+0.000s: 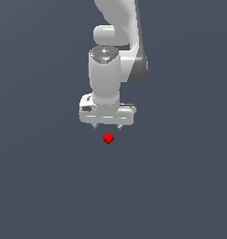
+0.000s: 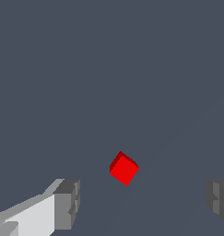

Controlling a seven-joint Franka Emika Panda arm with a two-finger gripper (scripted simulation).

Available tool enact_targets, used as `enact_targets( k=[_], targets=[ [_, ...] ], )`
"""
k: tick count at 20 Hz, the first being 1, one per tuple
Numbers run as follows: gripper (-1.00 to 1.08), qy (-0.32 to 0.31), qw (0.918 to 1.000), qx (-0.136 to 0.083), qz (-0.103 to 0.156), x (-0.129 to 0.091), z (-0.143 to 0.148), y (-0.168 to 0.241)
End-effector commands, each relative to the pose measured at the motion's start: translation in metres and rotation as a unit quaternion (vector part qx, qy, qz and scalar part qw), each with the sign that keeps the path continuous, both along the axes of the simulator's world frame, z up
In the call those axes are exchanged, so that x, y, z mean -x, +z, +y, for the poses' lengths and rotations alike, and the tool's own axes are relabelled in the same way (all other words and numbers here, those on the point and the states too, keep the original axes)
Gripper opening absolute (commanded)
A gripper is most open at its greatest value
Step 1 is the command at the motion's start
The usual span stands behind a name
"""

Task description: Pick up the red cube and move it to a goal position.

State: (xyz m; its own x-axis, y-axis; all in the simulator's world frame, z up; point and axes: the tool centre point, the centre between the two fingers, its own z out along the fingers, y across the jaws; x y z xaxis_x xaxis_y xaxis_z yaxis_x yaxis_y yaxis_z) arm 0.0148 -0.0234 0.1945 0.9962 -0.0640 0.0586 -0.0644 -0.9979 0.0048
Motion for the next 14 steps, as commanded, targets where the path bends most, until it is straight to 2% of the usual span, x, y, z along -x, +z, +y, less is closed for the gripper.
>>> enact_targets(
  k=[1, 8, 14],
  targets=[
    [1.0, 0.0, 1.0, 0.0, 0.0, 0.0, 0.0, 0.0],
    [1.0, -0.018, 0.9998, -0.001, 0.001, 0.002, -0.001, -0.01],
    [1.0, -0.061, 0.9981, -0.002, 0.005, 0.008, -0.003, -0.034]
  ],
)
